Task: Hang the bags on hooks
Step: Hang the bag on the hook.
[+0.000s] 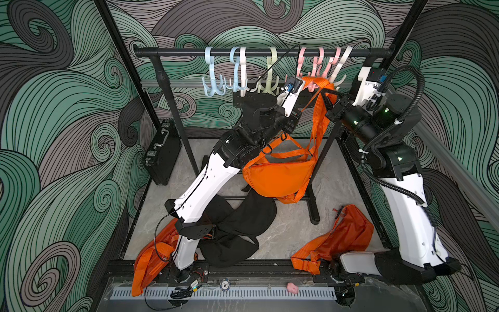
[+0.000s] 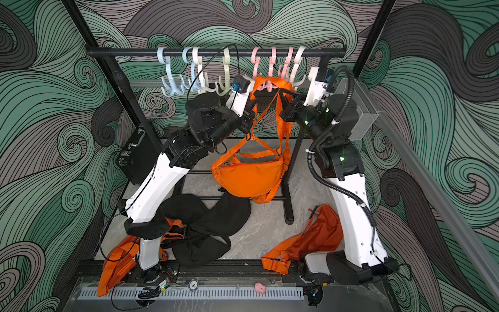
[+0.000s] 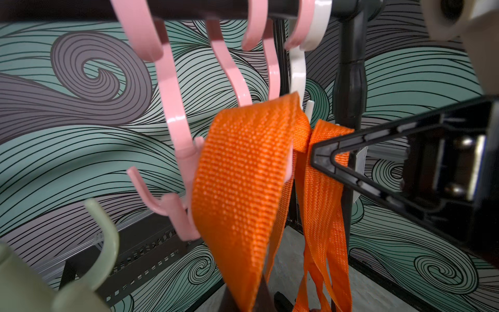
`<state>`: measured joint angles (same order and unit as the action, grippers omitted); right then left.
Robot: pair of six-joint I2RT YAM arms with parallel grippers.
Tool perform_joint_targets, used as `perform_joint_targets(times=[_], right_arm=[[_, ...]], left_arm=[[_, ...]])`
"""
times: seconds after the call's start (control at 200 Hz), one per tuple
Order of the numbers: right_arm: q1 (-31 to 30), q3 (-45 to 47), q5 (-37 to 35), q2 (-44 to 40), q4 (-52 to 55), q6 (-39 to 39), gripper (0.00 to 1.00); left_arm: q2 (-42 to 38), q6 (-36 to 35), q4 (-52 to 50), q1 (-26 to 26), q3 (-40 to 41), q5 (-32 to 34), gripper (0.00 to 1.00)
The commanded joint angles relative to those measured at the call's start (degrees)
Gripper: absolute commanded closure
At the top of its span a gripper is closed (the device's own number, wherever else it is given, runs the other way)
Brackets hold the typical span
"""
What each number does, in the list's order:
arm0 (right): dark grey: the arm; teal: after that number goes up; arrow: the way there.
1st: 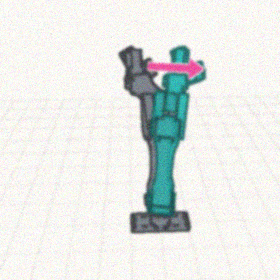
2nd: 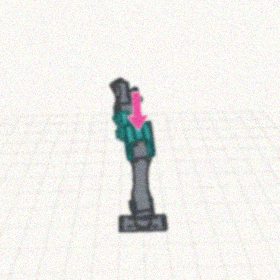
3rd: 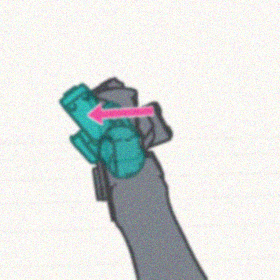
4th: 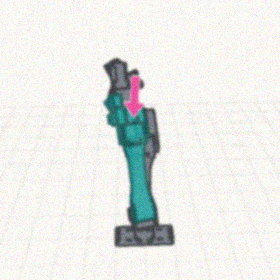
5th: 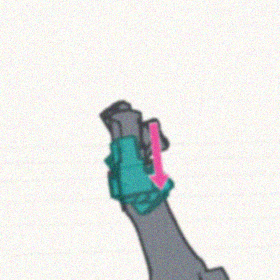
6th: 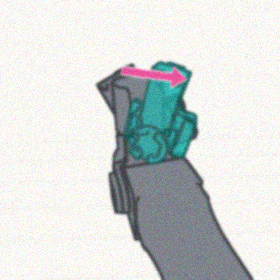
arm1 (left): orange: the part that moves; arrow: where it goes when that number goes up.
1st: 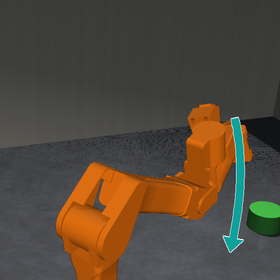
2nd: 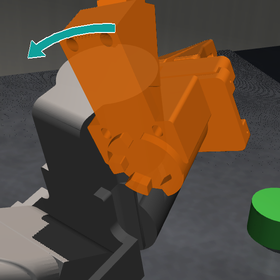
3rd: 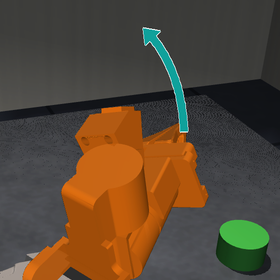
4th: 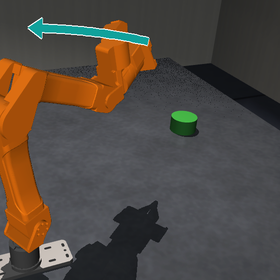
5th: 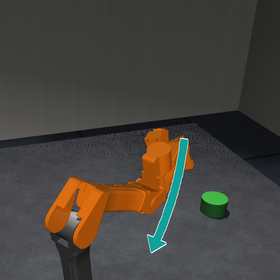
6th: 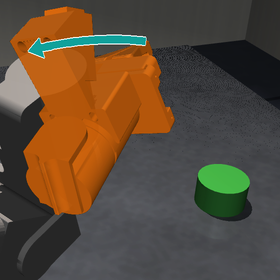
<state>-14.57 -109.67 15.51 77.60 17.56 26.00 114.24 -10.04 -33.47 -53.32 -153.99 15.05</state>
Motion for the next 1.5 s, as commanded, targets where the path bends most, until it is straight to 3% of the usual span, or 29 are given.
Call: perform_joint_targets(times=[0.0, 0.345, 0.725, 1.086, 1.326, 1.416, 1.496], right_arm=[[-0.47, 0.63, 0.8, -0.81, -2.15, 1.76, 1.0], [-0.89, 4.32, 0.31, -1.12, -4.52, 3.2, 1.0], [-0.95, 10.42, -0.54, -3.92, -5.93, 3.53, 1.0], [-0.95, 14.69, -2.99, -6.69, -3.16, -0.26, 1.0], [0.27, 18.1, -10.04, -9.71, 0.03, -1.92, 1.0], [0.94, 18.43, -13.56, -10.69, 1.76, -1.99, 1.0], [1.88, 18.78, -15.63, -11.6, 2.65, -1.92, 1.0]], left_arm=[[1.82, 1.47, -1.32, -0.11, -1.84, -3.3, 1.0], [3.0, 1.78, -2.42, -1.33, -1.61, -4.68, 1.0], [3.27, 3.53, -2.41, -1.17, 4.89, -4.09, 1.0], [4.47, 5.37, -2.88, 0.62, 8.43, -5.96, 1.0], [4.73, 4.71, -3.51, 0.67, 9.17, -7.44, 1.0], [3.9, 5.03, -3.79, 0.67, 9.36, -8.16, 0.9], [1.89, 5.31, -3.5, 0.67, 11.56, -8.25, 0.72]])
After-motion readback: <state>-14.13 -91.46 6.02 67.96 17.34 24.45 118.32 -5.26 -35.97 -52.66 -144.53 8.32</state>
